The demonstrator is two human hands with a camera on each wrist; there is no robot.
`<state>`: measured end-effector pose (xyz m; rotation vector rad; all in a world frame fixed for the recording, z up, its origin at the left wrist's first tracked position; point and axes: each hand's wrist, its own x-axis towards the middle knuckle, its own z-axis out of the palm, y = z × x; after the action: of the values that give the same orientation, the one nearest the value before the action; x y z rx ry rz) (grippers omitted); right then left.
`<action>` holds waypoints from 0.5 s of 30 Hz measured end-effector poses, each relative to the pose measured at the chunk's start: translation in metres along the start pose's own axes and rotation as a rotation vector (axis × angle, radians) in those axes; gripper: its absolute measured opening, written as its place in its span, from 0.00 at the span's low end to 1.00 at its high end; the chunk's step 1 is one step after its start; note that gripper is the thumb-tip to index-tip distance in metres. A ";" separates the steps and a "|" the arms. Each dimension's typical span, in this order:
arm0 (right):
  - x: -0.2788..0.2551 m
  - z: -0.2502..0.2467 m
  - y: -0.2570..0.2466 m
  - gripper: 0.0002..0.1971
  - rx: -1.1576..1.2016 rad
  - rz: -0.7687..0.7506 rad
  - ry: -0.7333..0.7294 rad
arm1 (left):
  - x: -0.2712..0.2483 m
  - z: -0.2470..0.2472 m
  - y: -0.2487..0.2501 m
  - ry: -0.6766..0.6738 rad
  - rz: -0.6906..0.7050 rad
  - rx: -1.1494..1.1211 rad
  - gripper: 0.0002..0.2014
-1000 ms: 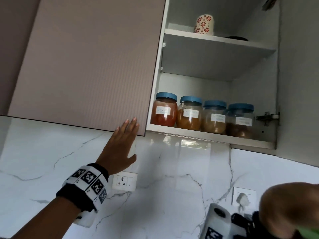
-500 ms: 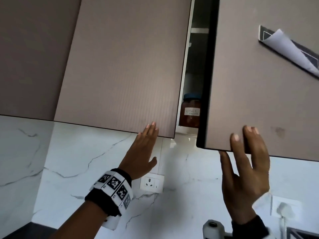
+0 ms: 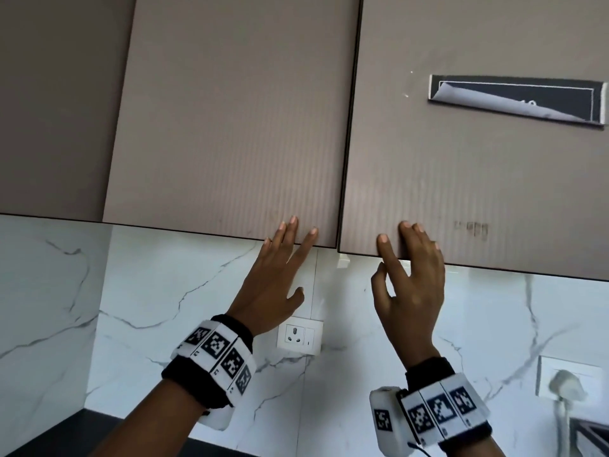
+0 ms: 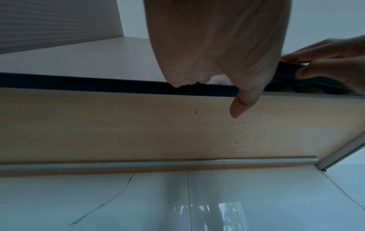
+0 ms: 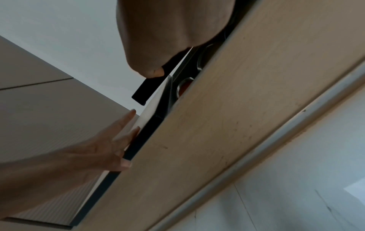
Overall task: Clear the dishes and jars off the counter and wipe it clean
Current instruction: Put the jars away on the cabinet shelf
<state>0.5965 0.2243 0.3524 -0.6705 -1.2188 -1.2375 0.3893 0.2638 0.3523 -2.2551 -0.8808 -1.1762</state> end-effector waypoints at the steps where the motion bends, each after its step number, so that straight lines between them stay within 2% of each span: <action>1: -0.001 0.003 0.002 0.18 -0.009 0.004 -0.014 | 0.000 0.001 0.001 -0.003 0.002 0.021 0.45; 5: -0.005 0.014 0.007 0.18 -0.044 0.019 -0.050 | 0.001 0.004 0.001 -0.003 0.003 0.082 0.44; 15: -0.012 0.030 0.016 0.19 -0.083 -0.002 -0.030 | 0.001 0.008 0.000 -0.005 -0.026 0.089 0.42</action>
<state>0.6033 0.2592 0.3529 -0.7512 -1.1981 -1.2897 0.3942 0.2691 0.3493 -2.1829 -0.9481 -1.1198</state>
